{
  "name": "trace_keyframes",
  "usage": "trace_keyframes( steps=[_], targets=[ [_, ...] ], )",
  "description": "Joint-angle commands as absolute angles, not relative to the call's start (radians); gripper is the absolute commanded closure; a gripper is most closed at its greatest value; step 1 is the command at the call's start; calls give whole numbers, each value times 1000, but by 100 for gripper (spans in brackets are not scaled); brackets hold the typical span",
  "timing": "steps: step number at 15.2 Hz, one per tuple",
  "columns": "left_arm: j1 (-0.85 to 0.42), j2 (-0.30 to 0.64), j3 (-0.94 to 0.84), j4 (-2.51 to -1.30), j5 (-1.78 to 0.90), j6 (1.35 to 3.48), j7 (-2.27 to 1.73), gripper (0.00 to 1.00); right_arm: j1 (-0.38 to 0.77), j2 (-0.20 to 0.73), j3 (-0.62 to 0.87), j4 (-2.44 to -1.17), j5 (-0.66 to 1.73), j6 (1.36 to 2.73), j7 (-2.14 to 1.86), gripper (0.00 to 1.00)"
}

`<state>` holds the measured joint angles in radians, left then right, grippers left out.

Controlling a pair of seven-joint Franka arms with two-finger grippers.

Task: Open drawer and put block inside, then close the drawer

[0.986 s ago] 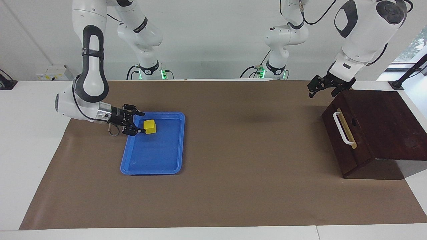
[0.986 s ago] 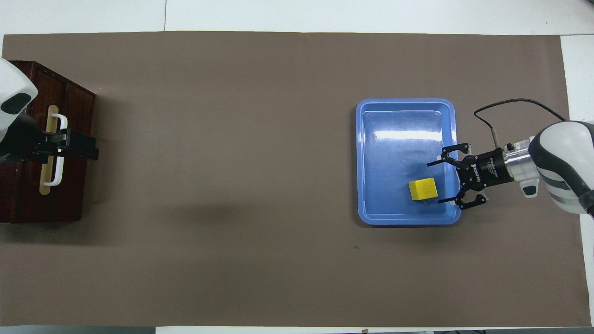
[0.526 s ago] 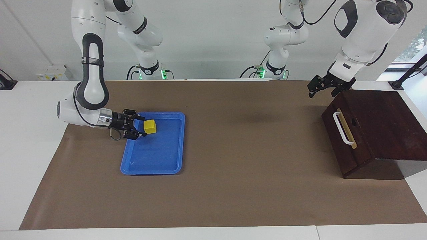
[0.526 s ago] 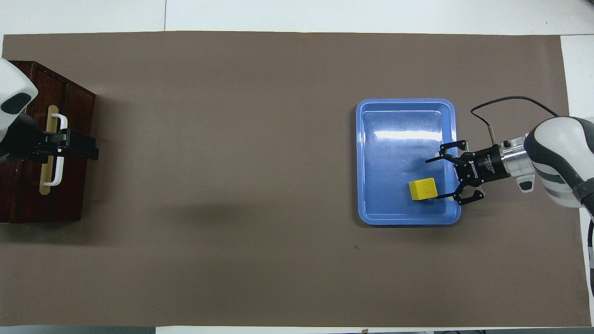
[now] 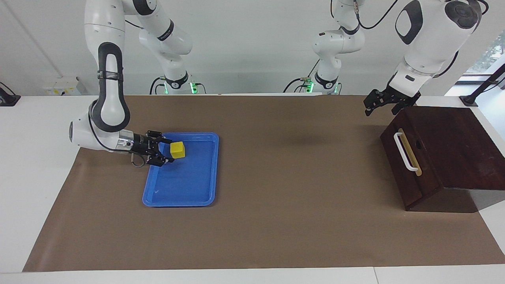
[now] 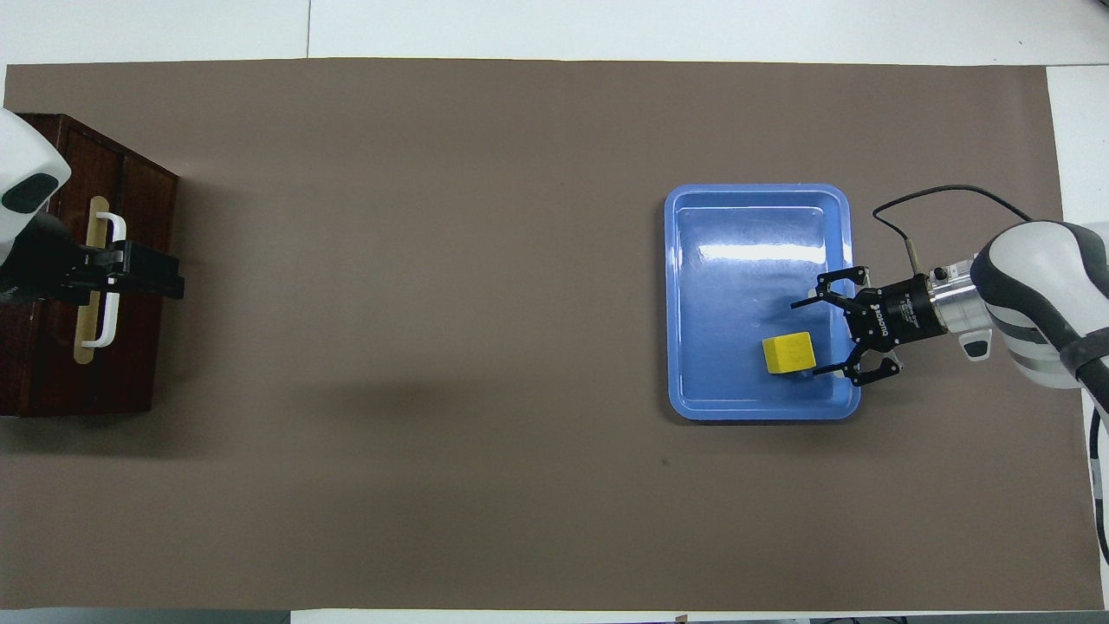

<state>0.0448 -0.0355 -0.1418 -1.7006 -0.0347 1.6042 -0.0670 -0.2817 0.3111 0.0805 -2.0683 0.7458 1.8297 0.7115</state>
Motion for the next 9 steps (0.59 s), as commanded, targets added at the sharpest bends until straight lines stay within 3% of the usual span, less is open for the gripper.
trace_keyframes(
  steps=[1,9],
  targets=[
    [48,-38,-141,-1697,-49,1597,-60,0,-296,305,89,-2085,775,1830,680,0],
    [48,-38,-140,-1697,-49,1597,-60,0,-302,298,89,-2112,782,1838,669,0]
  ],
)
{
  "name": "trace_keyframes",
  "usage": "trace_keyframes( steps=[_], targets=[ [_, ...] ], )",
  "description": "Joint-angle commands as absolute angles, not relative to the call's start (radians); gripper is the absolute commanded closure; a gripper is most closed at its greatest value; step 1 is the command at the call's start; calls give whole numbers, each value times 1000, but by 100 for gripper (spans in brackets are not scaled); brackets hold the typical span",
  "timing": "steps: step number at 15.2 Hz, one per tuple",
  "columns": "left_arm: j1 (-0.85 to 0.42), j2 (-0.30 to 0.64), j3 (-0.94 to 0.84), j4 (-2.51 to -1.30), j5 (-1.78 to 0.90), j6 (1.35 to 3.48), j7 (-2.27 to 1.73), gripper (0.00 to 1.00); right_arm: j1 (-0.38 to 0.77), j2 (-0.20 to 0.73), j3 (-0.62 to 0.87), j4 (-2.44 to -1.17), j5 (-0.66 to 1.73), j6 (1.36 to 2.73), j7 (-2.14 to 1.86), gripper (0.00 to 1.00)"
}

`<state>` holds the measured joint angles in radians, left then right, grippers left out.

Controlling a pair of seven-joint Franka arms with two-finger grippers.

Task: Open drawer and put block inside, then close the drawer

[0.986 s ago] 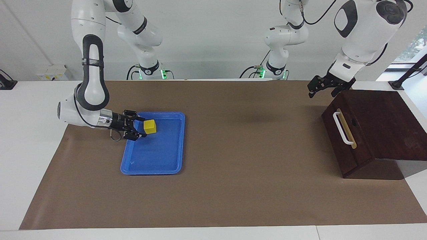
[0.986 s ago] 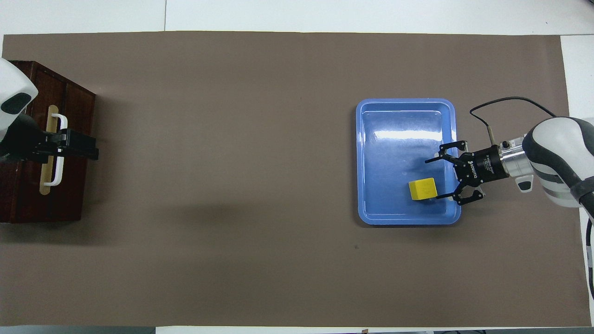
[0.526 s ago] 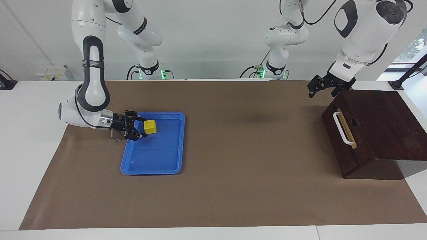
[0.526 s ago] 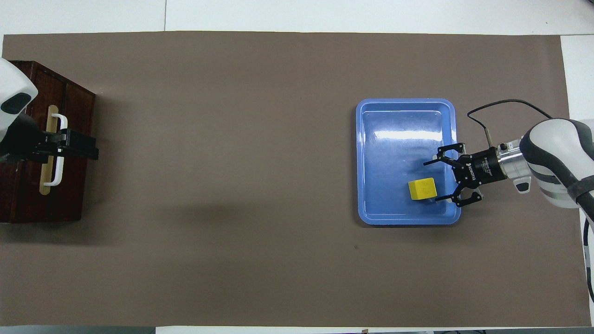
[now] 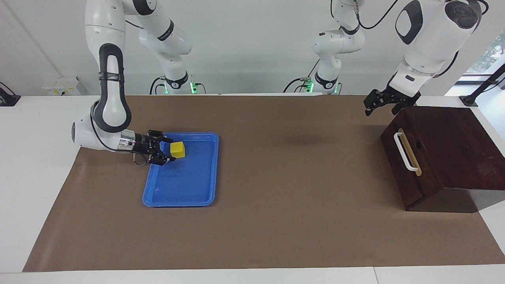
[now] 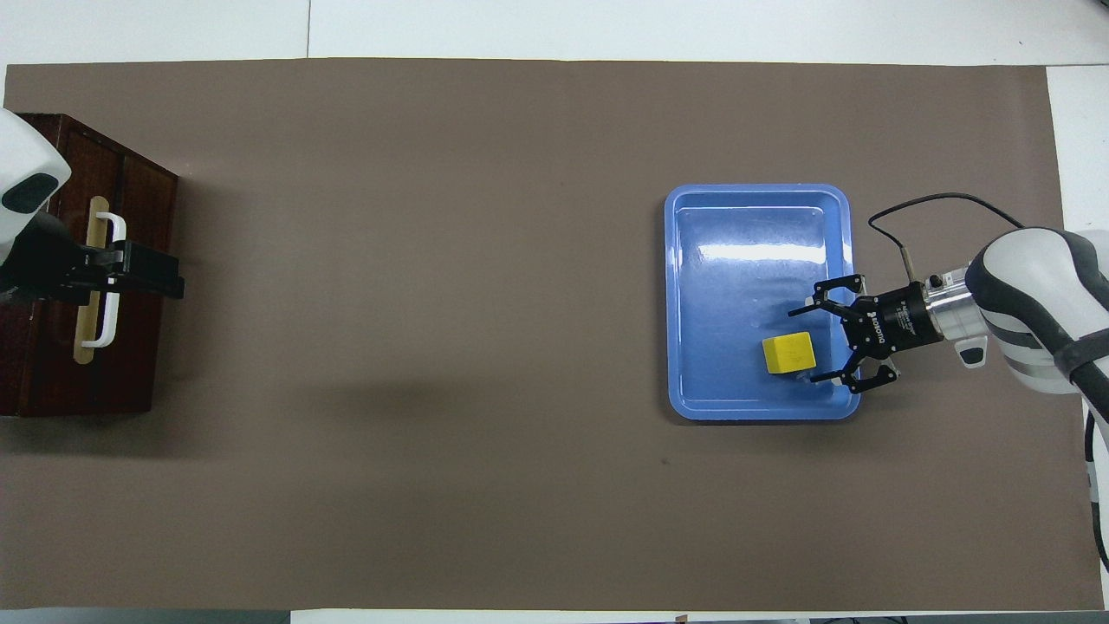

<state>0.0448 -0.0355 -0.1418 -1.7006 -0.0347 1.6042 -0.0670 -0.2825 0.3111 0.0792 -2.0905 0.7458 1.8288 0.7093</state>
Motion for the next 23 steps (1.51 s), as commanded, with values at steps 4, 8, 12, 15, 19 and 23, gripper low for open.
trace_keyframes(
  steps=[4,8,12,15,19,23],
  targets=[
    [48,-38,-140,-1697,-48,1597,-60,0,-302,298,89,-2111,782,1838,670,2],
    [48,-38,-141,-1697,-49,1597,-60,0,-302,298,87,-2108,782,1838,673,49],
    [31,-38,-146,-1697,-48,1600,-66,0,-302,298,87,-2106,782,1838,680,89],
    [-20,-41,-150,-1726,73,1666,-89,0,-302,299,89,-2100,784,1838,687,100],
    [-84,-14,-152,-1811,312,1753,-161,0,-298,298,89,-2053,784,1827,722,100],
    [-83,44,-152,-1899,507,1853,-264,0,-288,295,97,-1965,782,1784,831,100]
  ],
)
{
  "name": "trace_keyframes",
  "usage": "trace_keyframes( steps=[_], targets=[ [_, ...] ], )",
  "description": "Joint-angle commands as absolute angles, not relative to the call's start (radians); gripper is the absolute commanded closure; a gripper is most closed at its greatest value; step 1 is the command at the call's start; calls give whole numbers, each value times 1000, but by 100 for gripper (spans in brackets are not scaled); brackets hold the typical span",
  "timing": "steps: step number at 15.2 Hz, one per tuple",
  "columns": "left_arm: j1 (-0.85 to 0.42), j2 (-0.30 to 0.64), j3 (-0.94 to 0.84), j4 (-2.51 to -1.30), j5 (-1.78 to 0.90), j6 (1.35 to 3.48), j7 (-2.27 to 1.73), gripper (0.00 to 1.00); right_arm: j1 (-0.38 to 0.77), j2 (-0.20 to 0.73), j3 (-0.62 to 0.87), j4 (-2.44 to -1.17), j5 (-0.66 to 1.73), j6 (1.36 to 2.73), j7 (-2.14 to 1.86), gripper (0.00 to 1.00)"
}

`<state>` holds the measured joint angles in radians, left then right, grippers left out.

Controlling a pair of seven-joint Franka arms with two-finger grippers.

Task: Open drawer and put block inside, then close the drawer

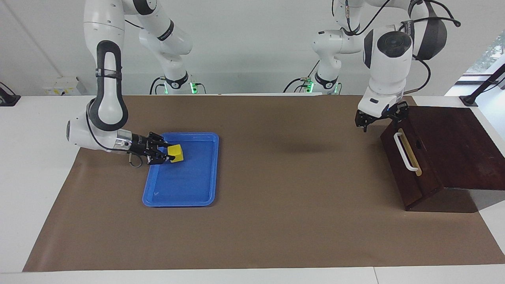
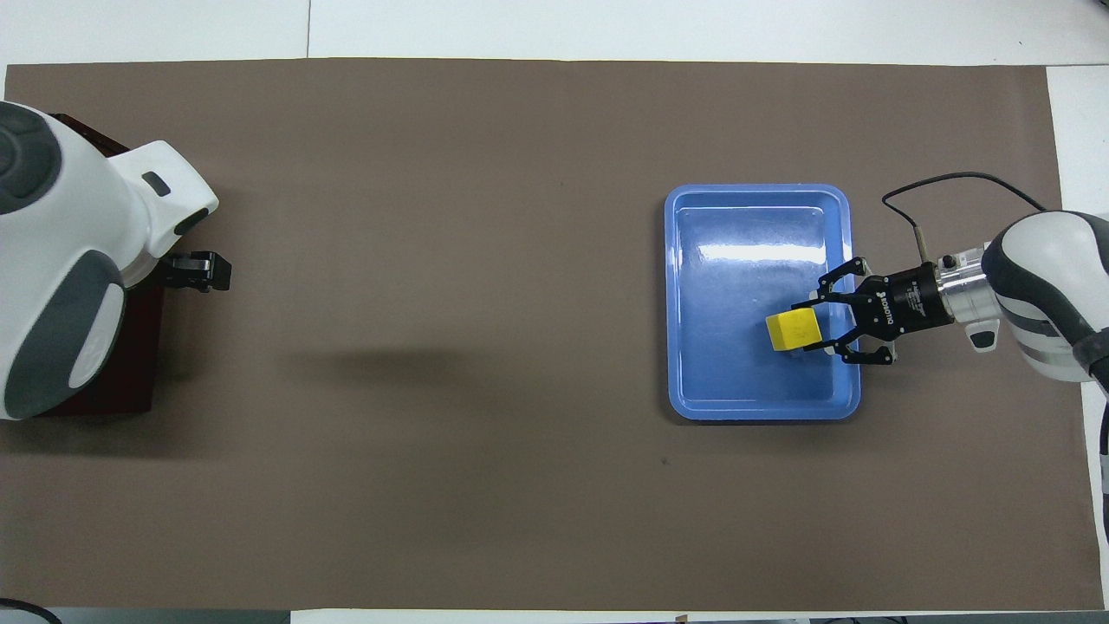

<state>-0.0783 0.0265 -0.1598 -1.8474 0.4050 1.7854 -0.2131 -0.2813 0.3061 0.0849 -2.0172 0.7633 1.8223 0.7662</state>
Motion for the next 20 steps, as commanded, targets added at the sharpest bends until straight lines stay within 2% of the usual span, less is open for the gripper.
trace_keyframes(
  steps=[1,4,9,13,20],
  targets=[
    [-75,58,-150,-1905,534,1871,-274,0,-285,295,100,-1926,782,1757,874,100],
    [-45,97,-146,-1916,572,1934,-294,0,-249,279,118,-1833,782,1710,1006,100],
    [9,101,-146,-1973,584,2046,-291,0,-170,212,132,-1758,785,1697,1172,100],
    [31,110,-146,-2014,601,2101,-287,0,-156,203,179,-1689,801,1693,1271,100],
    [49,112,-146,-2034,604,2143,-279,1,-156,201,216,-1660,813,1697,1315,100]
  ],
)
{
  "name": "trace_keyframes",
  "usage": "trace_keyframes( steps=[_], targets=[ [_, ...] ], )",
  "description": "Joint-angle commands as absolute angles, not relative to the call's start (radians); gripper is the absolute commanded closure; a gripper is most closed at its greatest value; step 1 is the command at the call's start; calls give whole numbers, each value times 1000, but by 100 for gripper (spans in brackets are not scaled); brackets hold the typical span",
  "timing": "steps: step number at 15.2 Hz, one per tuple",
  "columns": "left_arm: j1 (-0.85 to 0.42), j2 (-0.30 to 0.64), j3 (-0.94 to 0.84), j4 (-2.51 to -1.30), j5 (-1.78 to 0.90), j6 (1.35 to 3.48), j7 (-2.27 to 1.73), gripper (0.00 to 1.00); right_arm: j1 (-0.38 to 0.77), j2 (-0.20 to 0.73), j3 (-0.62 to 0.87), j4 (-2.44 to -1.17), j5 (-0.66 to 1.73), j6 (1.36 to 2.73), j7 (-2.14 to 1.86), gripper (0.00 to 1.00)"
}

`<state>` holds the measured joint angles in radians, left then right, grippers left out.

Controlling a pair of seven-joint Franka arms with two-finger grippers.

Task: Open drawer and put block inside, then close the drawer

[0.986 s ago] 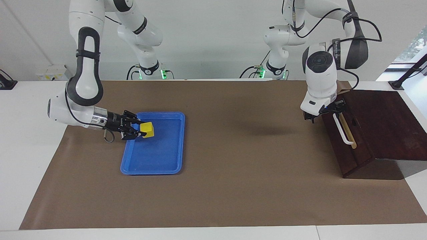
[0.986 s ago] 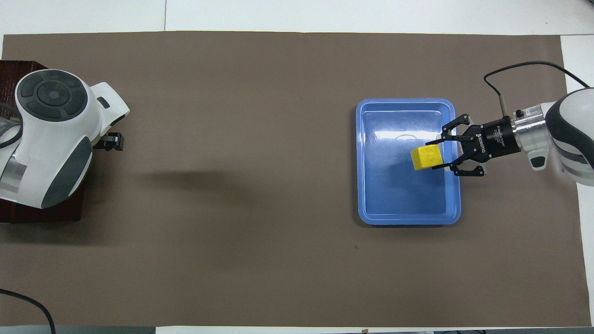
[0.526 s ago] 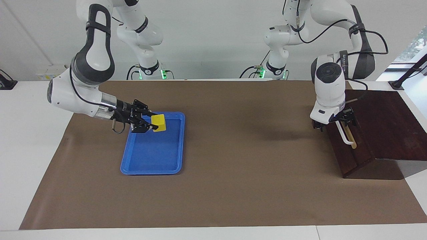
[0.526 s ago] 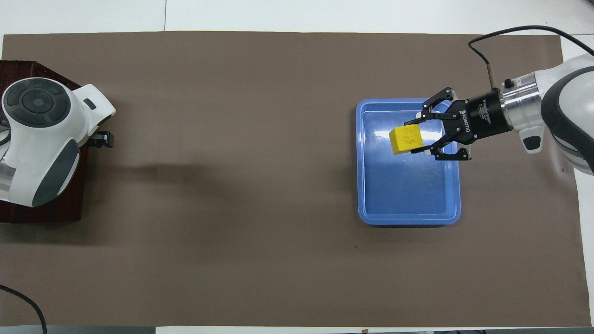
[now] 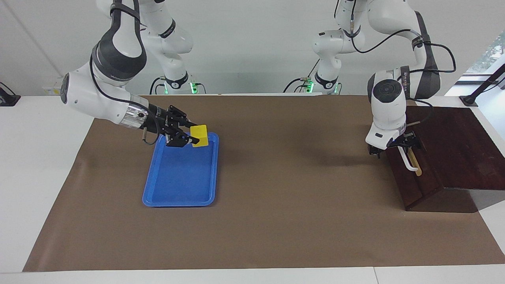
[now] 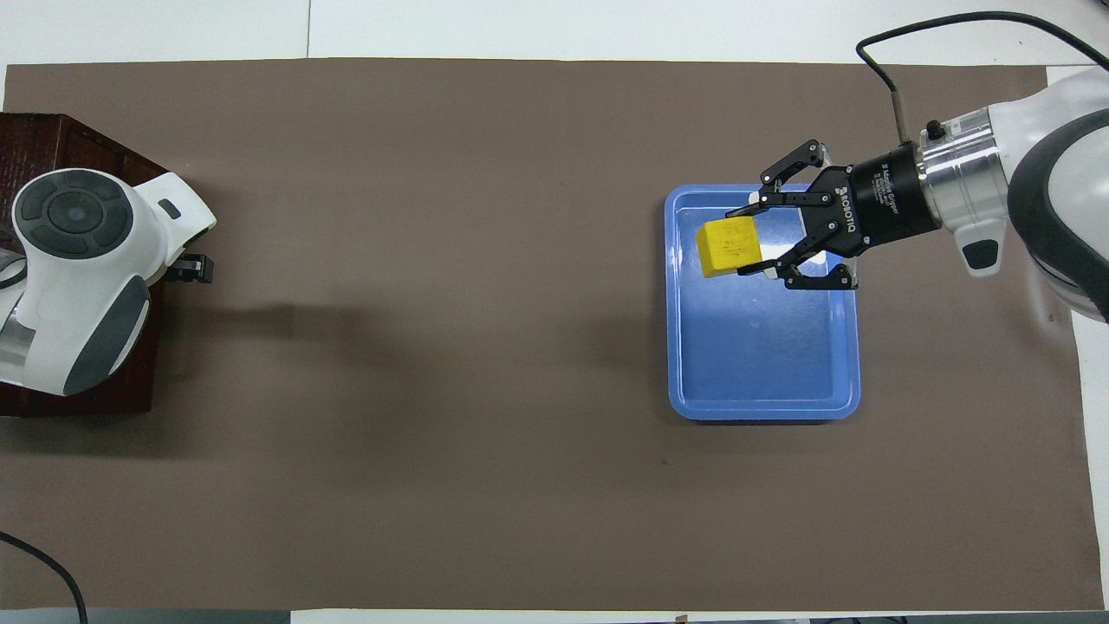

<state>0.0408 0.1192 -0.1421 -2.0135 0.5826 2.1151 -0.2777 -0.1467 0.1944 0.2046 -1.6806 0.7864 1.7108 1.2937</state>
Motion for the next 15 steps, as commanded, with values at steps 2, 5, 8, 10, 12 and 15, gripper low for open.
trace_keyframes(
  steps=[2,5,8,10,12,15],
  targets=[
    [46,114,-146,-2046,606,2140,-281,1,-153,202,216,-1654,813,1695,1316,100],
    [44,118,-146,-2065,624,2152,-282,0,-147,202,218,-1654,813,1695,1322,100],
    [49,132,-146,-2066,624,2169,-281,0,-141,202,218,-1654,813,1697,1328,100],
    [49,133,-147,-2066,624,2168,-279,0,-140,202,216,-1652,815,1698,1328,100],
    [41,135,-149,-2066,624,2168,-278,0,-141,202,216,-1652,816,1697,1330,100],
    [35,135,-149,-2075,624,2168,-258,0,-141,204,216,-1651,816,1697,1328,100]
  ],
)
